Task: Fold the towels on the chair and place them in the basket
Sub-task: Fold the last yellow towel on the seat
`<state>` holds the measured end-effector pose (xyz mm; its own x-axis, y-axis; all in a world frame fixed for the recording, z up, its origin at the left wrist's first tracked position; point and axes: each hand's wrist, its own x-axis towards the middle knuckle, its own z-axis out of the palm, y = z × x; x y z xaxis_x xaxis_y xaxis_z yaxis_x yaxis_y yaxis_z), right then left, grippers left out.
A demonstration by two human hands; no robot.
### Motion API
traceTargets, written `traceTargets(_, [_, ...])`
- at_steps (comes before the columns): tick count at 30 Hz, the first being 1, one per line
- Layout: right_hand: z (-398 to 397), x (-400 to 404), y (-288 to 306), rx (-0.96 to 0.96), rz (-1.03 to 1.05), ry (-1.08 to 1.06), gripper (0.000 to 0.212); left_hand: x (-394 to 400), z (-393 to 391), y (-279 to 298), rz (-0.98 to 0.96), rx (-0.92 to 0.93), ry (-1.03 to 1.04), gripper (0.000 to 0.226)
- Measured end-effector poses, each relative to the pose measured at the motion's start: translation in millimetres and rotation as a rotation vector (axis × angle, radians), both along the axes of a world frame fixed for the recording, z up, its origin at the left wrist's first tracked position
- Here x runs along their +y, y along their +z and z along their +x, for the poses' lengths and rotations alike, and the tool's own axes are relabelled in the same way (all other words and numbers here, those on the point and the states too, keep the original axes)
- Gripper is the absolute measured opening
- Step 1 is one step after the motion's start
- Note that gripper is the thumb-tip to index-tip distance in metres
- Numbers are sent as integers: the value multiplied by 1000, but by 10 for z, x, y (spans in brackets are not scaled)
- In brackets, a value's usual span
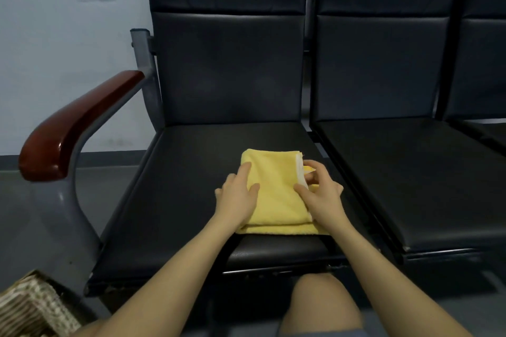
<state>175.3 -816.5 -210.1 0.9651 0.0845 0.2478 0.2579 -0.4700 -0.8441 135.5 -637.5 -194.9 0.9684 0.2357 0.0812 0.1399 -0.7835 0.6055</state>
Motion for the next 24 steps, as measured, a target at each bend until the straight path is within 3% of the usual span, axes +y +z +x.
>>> traceTargets(3, [-16,-45,66,-50,139,-22,49,-75,-5,77,-87,-96,-42,51])
traceTargets(6, [2,-127,97,-74,143,-52,51,-153,31,144,-40,-130,-63,52])
traceTargets(9, [50,-227,67,-51,108,-102,42,-232,72,152,241,-62,-83,47])
traceTargets(11, [79,-301,33,1,23,-139,35,-284,94,117,508,-36,-166,45])
traceTargets(13, [60,-338,12,67,-112,-147,31,-314,117,87,626,-20,-285,47])
traceTargets(18, [48,-297,70,-52,-542,-181,38,-232,190,-2,681,132,-436,57])
traceTargets(21, [90,-183,211,-186,-639,-92,39,-183,204,-41,708,220,-445,60])
traceTargets(24, [139,-53,222,-198,-719,61,43,-151,190,-51,711,241,-447,61])
